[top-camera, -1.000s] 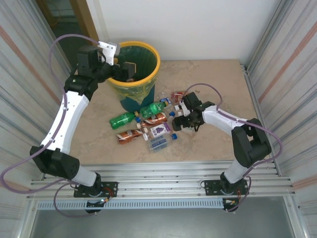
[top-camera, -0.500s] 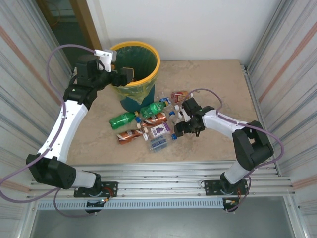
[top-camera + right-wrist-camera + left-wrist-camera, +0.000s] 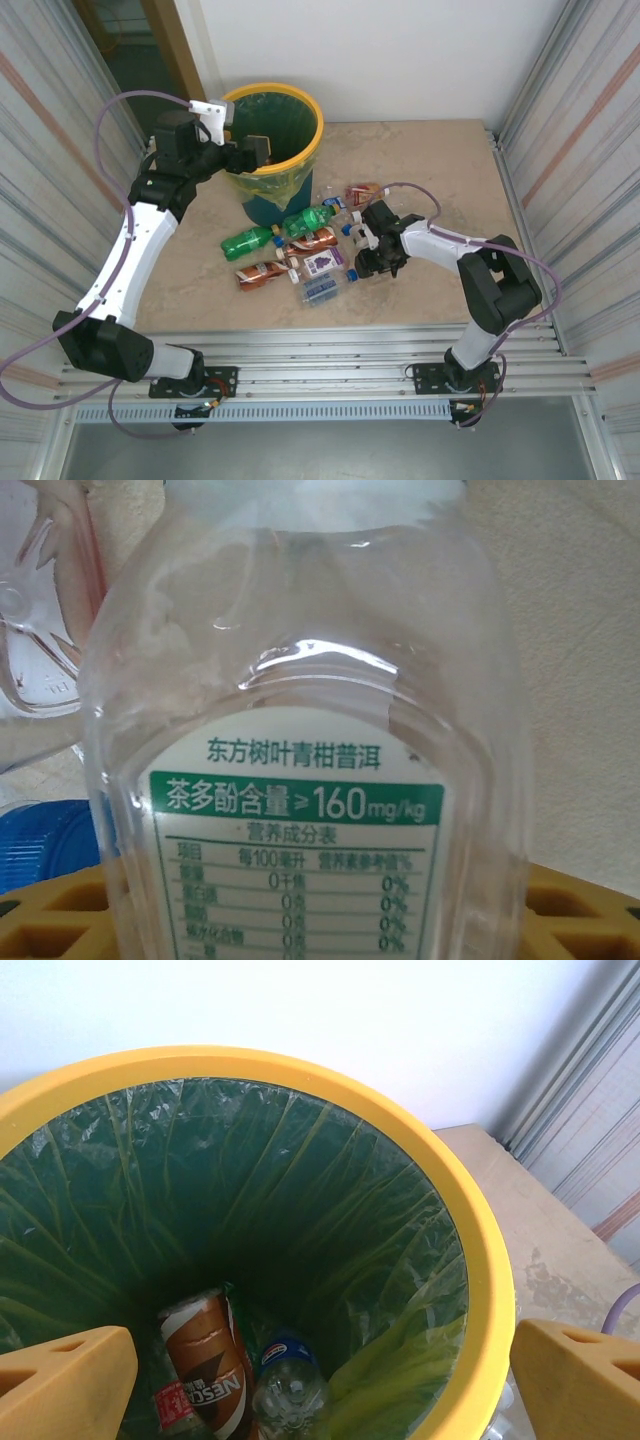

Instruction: Put the plastic bottles in the bin

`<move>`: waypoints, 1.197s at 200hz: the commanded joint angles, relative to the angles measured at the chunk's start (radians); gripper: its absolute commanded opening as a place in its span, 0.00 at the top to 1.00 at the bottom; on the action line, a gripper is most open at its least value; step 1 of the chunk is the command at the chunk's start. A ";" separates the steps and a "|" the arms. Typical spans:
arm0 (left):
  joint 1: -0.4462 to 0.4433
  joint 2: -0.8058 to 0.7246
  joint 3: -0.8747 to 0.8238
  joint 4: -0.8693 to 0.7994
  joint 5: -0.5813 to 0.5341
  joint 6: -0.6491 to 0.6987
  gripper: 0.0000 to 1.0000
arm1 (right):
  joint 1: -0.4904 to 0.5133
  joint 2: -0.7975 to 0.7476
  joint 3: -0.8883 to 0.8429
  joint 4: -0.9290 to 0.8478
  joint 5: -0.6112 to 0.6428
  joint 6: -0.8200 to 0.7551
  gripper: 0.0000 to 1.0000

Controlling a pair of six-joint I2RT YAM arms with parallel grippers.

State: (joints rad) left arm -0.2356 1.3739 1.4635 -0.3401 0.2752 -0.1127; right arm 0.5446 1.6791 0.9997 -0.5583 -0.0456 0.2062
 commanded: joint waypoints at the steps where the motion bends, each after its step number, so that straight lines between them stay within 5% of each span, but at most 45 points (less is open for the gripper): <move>1: 0.001 -0.024 -0.006 0.030 -0.009 -0.017 0.04 | 0.011 0.001 0.033 -0.031 0.020 0.000 0.45; 135: 0.002 -0.039 -0.040 0.060 0.036 -0.078 0.04 | 0.043 -0.217 0.115 -0.074 0.066 -0.004 0.60; 239: -0.062 -0.003 -0.058 0.145 0.176 -0.180 0.04 | 0.100 -0.386 0.183 0.151 0.029 0.003 0.65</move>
State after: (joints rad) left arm -0.2604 1.3693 1.4059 -0.2527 0.3836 -0.2600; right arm 0.6189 1.3327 1.1316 -0.5011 -0.0010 0.2047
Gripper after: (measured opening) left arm 0.960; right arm 0.541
